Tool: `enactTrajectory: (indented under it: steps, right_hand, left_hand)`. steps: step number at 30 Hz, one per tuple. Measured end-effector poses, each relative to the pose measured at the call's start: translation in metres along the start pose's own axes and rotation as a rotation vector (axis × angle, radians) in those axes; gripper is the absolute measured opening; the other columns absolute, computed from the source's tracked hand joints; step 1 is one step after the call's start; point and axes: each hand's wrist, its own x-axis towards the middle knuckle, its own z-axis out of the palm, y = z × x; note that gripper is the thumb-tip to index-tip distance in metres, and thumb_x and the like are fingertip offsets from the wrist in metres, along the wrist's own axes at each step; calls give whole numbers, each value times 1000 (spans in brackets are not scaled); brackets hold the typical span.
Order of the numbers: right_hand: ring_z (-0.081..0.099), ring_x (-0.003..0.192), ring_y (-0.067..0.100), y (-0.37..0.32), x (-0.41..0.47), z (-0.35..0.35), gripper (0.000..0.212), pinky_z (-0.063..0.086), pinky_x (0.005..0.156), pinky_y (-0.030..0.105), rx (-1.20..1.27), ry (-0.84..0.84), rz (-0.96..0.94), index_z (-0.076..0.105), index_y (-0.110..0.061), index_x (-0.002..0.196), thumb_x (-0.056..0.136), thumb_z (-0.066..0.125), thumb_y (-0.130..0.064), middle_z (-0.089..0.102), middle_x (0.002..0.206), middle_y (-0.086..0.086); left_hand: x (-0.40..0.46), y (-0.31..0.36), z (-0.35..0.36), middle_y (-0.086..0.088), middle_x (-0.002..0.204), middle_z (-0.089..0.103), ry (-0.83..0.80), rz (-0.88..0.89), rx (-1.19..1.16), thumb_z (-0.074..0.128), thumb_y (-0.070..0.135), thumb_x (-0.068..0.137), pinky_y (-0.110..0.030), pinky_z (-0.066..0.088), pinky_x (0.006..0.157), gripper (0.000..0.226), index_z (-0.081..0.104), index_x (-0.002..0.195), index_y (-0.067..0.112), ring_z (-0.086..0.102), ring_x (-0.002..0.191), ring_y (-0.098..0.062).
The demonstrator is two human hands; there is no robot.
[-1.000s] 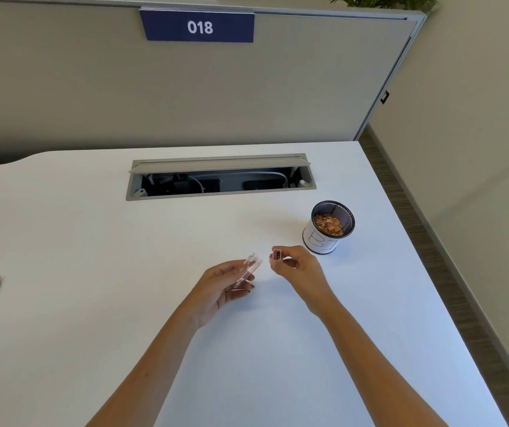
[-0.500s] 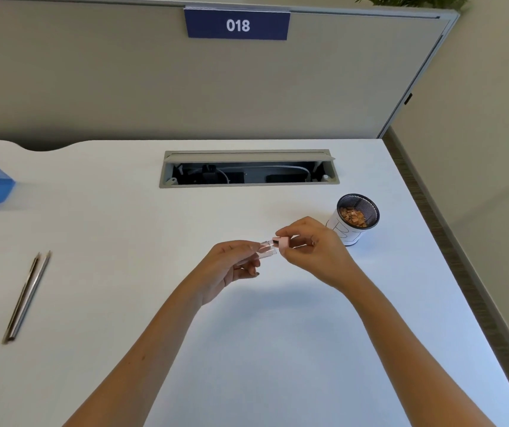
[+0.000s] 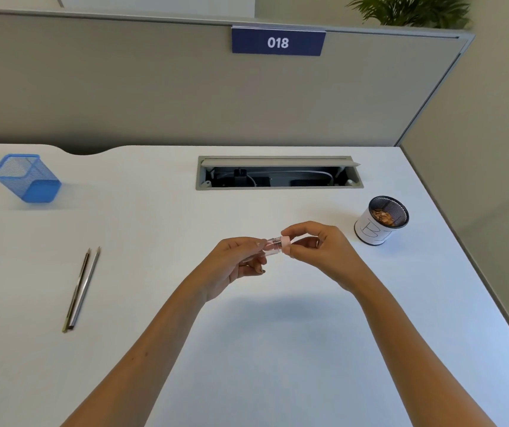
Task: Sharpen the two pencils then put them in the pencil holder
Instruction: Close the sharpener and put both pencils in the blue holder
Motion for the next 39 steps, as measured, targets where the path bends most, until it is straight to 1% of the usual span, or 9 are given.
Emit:
enactTrajectory:
  steps: [7, 13, 16, 19, 22, 26, 32, 36, 39]
  right_hand:
    - [70, 89, 18, -15, -5, 51, 25, 55, 90, 35, 79, -22, -5, 73, -20, 106, 81, 74, -24, 73, 99, -3]
    - [68, 87, 18, -25, -11, 107, 10, 55, 84, 35, 332, 134, -44, 70, -11, 93, 84, 70, -14, 74, 91, 8]
    - [67, 86, 20, -29, -14, 138, 25, 53, 85, 33, 406, 103, -33, 64, -13, 110, 86, 68, -14, 73, 94, 9]
    - [59, 70, 21, -31, -16, 173, 39, 52, 76, 31, 462, 61, -2, 54, -23, 123, 87, 67, -14, 68, 87, 14]
    - [57, 62, 15, -36, -17, 199, 36, 50, 72, 29, 458, 142, 11, 56, -31, 120, 89, 66, -16, 63, 79, 15]
    - [62, 59, 14, -42, -16, 224, 35, 54, 70, 27, 478, 203, 22, 59, -27, 117, 88, 65, -9, 68, 69, 5]
    - [69, 74, 27, -48, -12, 252, 33, 57, 75, 35, 474, 245, 25, 63, -23, 112, 85, 68, -6, 69, 74, 18]
    - [66, 70, 29, -46, -8, 258, 32, 57, 77, 38, 457, 248, 29, 63, -24, 111, 84, 69, -8, 67, 71, 21]
    - [59, 63, 22, -39, 1, 257, 32, 55, 71, 32, 410, 232, 55, 61, -25, 115, 86, 68, -12, 60, 67, 16]
  left_hand:
    - [-38, 9, -37, -4, 73, 57, -10, -26, 34, 55, 27, 99, -27, 55, 69, 35, 68, 114, -2, 50, 61, -14]
    - [-63, 14, -61, -4, 72, 58, -21, -45, -81, 50, 32, 102, -27, 55, 66, 33, 62, 116, 5, 50, 58, -13]
    - [-71, 12, -68, -4, 73, 60, -32, -58, -201, 46, 35, 103, -28, 57, 69, 34, 56, 121, 8, 52, 59, -13]
    - [-81, 9, -77, -3, 70, 59, -22, -66, -283, 42, 35, 104, -29, 59, 73, 35, 57, 120, 8, 55, 60, -12]
    - [-90, 4, -87, -3, 75, 61, 1, -68, -268, 38, 37, 105, -30, 59, 77, 39, 56, 123, 7, 56, 61, -12]
    - [-102, -1, -105, -4, 81, 61, 19, -78, -275, 36, 41, 105, -30, 57, 76, 48, 53, 132, 6, 57, 63, -14]
    - [-114, 0, -129, -4, 82, 63, 26, -75, -272, 38, 42, 104, -33, 57, 81, 47, 54, 131, 7, 59, 65, -15]
    - [-113, -2, -138, -4, 79, 63, 36, -85, -270, 38, 42, 104, -34, 57, 82, 46, 55, 127, 5, 60, 64, -15]
    - [-108, -5, -140, -4, 74, 64, 64, -69, -206, 37, 40, 105, -34, 57, 80, 39, 56, 113, 8, 59, 63, -16]
